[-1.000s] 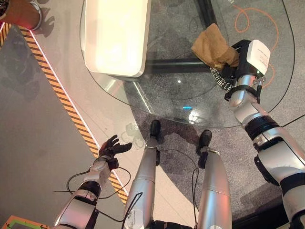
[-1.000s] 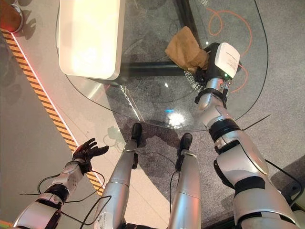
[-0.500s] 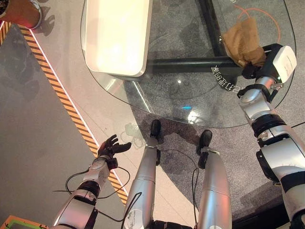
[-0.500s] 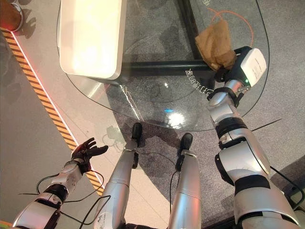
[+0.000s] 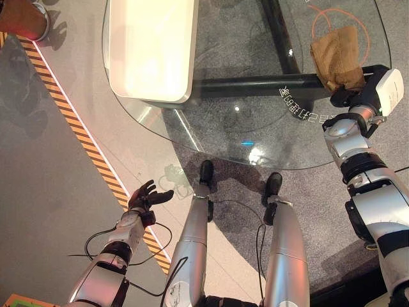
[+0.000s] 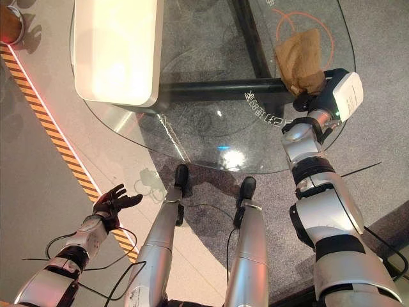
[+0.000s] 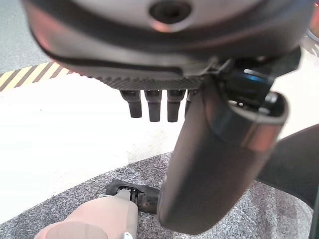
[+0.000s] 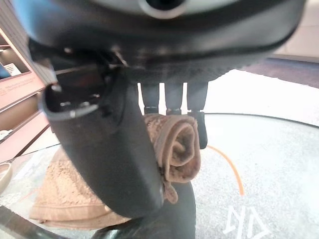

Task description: Wipe the table with a cloth and put it in the basket.

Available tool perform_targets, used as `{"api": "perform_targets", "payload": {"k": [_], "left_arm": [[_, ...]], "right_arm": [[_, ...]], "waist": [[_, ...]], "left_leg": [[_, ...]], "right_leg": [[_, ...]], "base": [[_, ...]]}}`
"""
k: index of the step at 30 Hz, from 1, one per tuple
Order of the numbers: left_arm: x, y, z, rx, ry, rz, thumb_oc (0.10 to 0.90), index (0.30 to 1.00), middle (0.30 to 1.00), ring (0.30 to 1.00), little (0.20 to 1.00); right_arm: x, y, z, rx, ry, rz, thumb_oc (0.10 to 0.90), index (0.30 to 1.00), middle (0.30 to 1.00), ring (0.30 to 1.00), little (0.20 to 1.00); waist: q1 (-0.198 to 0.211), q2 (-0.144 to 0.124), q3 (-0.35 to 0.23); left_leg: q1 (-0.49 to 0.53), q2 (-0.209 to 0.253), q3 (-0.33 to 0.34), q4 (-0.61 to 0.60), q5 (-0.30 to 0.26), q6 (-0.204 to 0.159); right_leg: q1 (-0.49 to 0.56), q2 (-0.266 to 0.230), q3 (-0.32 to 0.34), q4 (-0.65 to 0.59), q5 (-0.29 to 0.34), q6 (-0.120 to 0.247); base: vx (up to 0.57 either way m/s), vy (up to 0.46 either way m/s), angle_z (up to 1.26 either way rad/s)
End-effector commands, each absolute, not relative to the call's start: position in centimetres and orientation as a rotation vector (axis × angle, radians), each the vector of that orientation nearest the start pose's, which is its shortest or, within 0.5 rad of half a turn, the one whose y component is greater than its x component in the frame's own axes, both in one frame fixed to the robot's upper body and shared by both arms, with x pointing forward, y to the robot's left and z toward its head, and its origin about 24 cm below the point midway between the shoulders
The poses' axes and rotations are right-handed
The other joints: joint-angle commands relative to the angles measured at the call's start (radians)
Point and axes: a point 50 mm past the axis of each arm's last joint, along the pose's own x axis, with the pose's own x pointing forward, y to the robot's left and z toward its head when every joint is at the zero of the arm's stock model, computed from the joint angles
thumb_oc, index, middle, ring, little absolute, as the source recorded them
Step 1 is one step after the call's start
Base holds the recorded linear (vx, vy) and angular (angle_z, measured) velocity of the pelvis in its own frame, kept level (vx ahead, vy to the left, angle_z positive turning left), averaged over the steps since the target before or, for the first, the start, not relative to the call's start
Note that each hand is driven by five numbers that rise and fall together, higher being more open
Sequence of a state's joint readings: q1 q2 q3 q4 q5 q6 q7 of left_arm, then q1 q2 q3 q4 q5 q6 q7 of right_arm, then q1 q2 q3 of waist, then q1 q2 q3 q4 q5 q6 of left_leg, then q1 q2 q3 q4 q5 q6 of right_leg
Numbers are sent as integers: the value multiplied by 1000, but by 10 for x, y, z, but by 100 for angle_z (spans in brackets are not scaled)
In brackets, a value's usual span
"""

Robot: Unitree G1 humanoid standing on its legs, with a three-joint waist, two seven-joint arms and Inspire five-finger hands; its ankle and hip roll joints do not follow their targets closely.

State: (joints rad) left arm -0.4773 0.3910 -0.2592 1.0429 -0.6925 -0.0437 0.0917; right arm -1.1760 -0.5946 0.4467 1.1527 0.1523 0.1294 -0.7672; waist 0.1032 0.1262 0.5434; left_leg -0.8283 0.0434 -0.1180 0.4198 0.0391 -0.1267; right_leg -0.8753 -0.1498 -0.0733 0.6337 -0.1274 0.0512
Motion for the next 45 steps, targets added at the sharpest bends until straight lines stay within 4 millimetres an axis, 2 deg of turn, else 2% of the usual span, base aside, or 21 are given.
{"api": "perform_targets", "payload": {"k": [1,2,3,5,9,10,17,27,30,31,45], "left_arm": [[288,279,-35,-109,540,372,800,900,900,900,900],[288,279,-35,-108,540,371,800,900,900,900,900],[289,277,-34,-106,538,367,800,900,900,900,900],[290,277,-34,-105,537,366,800,900,900,900,900],[293,273,-32,-99,526,356,800,900,900,900,900],[293,273,-32,-99,525,356,800,900,900,900,900],[293,269,-33,-93,516,348,800,900,900,900,900],[294,262,-34,-85,511,326,800,900,900,900,900],[295,262,-34,-83,511,324,800,900,900,900,900],[296,259,-33,-81,512,320,800,900,900,900,900],[297,249,-36,-86,509,303,800,900,900,900,900]], "right_arm": [[384,-296,273,-857,-335,-1010,100,300,300,300,200],[384,-294,274,-866,-343,-1004,100,300,300,300,200],[388,-283,278,-929,-388,-953,100,300,300,300,200],[389,-278,279,-952,-402,-934,100,300,300,300,200],[399,-227,291,-1117,-558,-734,100,300,300,300,200],[400,-224,292,-1119,-564,-726,100,300,300,300,200],[403,-170,287,-1262,-675,-502,100,300,300,300,200],[403,-129,270,-1340,-718,-294,100,300,300,300,200],[402,-124,268,-1333,-727,-268,100,300,300,300,200],[400,-115,266,-1329,-741,-232,100,300,300,300,200],[388,-74,245,-1337,-768,11,100,300,300,300,200]], "waist": [[-14,1,-23],[-13,1,-23],[-11,1,-23],[-10,0,-23],[-2,-3,-23],[-1,-3,-23],[10,-2,-23],[18,4,-23],[19,5,-23],[19,7,-23],[14,14,-23]], "left_leg": [[26,-103,99,18,-60,140],[26,-103,99,17,-60,140],[25,-104,97,16,-59,138],[25,-105,97,16,-58,138],[32,-111,93,-3,-48,135],[32,-111,93,-3,-48,135],[38,-119,91,-8,-45,133],[37,-120,100,-5,-42,130],[36,-121,100,-5,-42,130],[33,-122,101,-4,-41,129],[35,-124,107,-12,-33,126]], "right_leg": [[18,98,-48,-96,52,-33],[18,98,-49,-96,52,-33],[17,98,-49,-97,52,-33],[17,98,-50,-97,53,-32],[27,98,-59,-115,54,-34],[28,98,-59,-116,54,-35],[38,94,-69,-120,45,-39],[38,86,-80,-115,42,-40],[35,85,-81,-112,42,-40],[32,85,-80,-111,42,-39],[25,83,-80,-110,42,-40]], "base": [[0,0,0],[0,0,0],[0,0,0],[0,0,0],[0,0,0],[0,0,0],[0,0,0],[0,0,0],[0,0,0],[0,0,0],[0,0,0]]}}
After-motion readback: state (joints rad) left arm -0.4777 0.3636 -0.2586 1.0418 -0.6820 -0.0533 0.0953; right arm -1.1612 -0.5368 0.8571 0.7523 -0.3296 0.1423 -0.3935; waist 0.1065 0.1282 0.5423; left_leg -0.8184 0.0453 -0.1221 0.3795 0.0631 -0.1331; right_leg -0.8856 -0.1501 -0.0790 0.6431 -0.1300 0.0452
